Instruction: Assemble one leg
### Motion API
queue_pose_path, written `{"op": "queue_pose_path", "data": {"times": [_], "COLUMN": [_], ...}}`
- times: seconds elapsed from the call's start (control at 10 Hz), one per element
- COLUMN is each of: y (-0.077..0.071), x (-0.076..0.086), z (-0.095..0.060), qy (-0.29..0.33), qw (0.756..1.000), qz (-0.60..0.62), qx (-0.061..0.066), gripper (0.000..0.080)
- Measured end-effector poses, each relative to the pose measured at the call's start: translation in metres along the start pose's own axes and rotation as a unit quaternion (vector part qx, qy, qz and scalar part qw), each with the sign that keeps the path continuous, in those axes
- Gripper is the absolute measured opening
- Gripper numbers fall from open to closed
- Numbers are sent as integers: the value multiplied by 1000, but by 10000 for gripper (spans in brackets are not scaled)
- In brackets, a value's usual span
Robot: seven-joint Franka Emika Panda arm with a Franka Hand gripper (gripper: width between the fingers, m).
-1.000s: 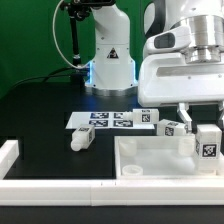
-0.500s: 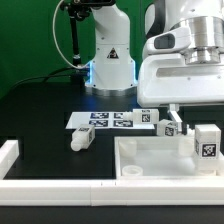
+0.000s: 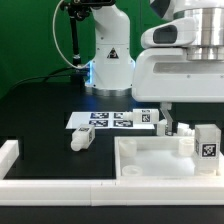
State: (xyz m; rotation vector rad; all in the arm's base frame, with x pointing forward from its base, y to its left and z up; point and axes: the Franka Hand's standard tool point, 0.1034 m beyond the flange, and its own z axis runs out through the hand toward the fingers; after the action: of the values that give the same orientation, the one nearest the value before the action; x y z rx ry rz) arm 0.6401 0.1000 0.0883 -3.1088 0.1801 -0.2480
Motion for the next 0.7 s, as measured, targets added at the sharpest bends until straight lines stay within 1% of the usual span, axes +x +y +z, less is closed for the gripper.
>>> {"op": "queue_pose_path", "data": {"times": [0.1, 0.2, 0.3, 0.4, 0.5, 0.7], "y": [-6, -14, -24, -27, -27, -20], "x": [-9, -10, -4, -7, -6, 1], "z": [2, 1, 5, 7, 6, 2], "qy": [-46, -74, -52, -50, -49, -41], "qw": [999, 997, 998, 998, 998, 999], "qz": [15, 21, 27, 24, 24, 27], "qx": [2, 6, 19, 20, 20, 14], "gripper": [648, 648, 648, 648, 648, 648]}}
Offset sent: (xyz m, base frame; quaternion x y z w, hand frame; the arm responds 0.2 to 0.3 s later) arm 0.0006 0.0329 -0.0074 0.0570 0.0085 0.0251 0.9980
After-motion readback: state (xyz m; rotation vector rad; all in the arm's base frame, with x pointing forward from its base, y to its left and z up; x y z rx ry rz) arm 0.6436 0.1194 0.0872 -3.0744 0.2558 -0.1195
